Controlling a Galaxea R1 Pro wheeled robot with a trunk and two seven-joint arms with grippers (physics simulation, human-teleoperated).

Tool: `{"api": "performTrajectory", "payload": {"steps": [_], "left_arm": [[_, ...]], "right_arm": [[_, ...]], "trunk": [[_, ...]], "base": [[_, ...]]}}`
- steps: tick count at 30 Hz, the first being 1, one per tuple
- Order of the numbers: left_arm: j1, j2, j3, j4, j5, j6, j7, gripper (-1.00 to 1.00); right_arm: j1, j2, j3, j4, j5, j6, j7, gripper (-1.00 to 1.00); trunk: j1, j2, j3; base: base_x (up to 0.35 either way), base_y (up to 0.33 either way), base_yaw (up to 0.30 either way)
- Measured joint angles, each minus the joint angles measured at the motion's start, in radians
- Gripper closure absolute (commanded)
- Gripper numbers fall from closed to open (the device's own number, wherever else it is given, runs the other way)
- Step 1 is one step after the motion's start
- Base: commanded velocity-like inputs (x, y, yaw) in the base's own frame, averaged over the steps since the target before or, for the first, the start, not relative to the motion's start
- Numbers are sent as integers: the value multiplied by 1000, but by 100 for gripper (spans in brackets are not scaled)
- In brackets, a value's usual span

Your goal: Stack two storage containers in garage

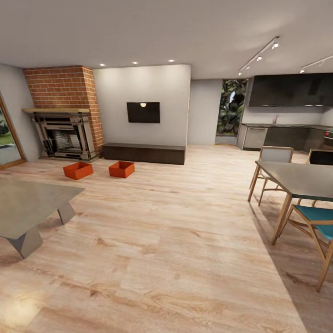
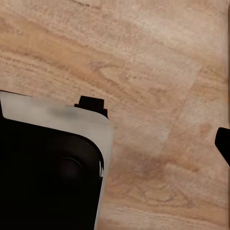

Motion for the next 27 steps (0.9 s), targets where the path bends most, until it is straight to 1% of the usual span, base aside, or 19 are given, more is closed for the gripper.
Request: {"api": "performTrajectory", "payload": {"steps": [6, 10, 13, 27], "left_arm": [[0, 0, 1, 0, 0, -3, 0, -100], [0, -1, 1, 0, 0, -4, 0, -100], [0, -3, 0, -1, -7, -4, 0, -100], [0, -3, 0, -1, -10, -5, 0, -100]], "right_arm": [[0, 2, -1, 0, -2, -1, -1, -100], [0, 3, -7, 0, -10, -2, -1, -100], [0, 4, -11, 0, -16, -2, -3, -100], [0, 5, -12, 0, -17, -2, -1, -100]], "trunk": [[0, 0, 0], [0, 0, 0], [0, 0, 0], [0, 0, 0]], "base": [[325, 0, 0], [325, 0, 0], [325, 0, 0], [325, 0, 0]]}}
